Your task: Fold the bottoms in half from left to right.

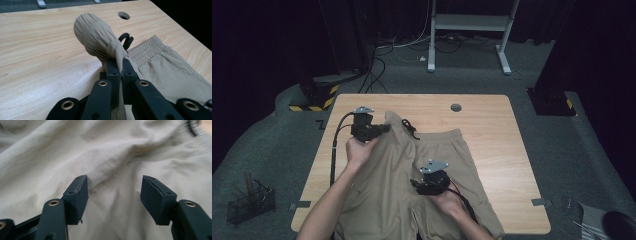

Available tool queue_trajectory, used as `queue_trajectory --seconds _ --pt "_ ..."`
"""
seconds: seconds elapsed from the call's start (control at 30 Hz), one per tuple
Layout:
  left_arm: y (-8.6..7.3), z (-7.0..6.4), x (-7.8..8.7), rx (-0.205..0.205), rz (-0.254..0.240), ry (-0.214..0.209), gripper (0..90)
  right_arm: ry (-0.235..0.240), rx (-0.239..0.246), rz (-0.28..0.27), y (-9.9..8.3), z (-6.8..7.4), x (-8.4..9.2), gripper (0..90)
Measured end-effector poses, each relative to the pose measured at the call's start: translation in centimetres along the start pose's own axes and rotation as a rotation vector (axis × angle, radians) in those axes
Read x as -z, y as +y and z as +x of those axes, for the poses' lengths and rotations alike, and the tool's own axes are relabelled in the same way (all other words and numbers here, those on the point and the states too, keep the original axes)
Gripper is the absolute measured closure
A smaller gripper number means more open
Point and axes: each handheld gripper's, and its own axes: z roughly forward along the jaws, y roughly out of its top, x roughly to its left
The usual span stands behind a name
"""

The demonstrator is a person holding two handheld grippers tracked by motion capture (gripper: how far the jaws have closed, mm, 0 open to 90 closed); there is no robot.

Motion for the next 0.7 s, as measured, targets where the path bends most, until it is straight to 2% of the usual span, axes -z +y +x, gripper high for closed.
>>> queue_trajectory --seconds 0.07,0.13,0.2,0.3,0.43,0.53,0.6,0.7 --pt "0.1 0.1 0.1 -0.013 0.006 0.012 87.8 -0.007 0.005 0.021 0.3 0.1 -1.2 38.1" --pt "0.2 0.4 0.0 -0.001 0.014 0.019 87.9 -0.01 -0.006 0.056 0.3 0.2 -2.1 38.1" --pt "0.4 0.9 -0.1 0.018 0.021 0.023 87.9 -0.032 0.008 0.054 0.3 0.4 -2.5 38.5" --pt "1.1 1.6 -0.3 0.038 0.017 0.03 87.9 -0.043 -0.006 0.053 0.8 0.5 -3.2 38.3" --pt "2.3 1.7 -0.7 0.01 0.029 0.069 87.9 -0.066 -0.024 0.049 2.1 0.4 -4.8 37.4" --pt "2.9 1.8 -0.7 0.014 0.031 0.078 87.9 -0.068 -0.025 0.056 3.2 0.4 -5.9 36.7" --pt "3.1 1.6 -0.7 0.003 0.036 0.085 87.8 -0.055 -0.054 0.052 3.5 -0.1 -5.6 35.2" --pt "3.1 1.3 -0.8 0.006 0.03 0.081 87.8 -0.045 -0.084 0.001 3.5 -1.1 -2.8 35.2"
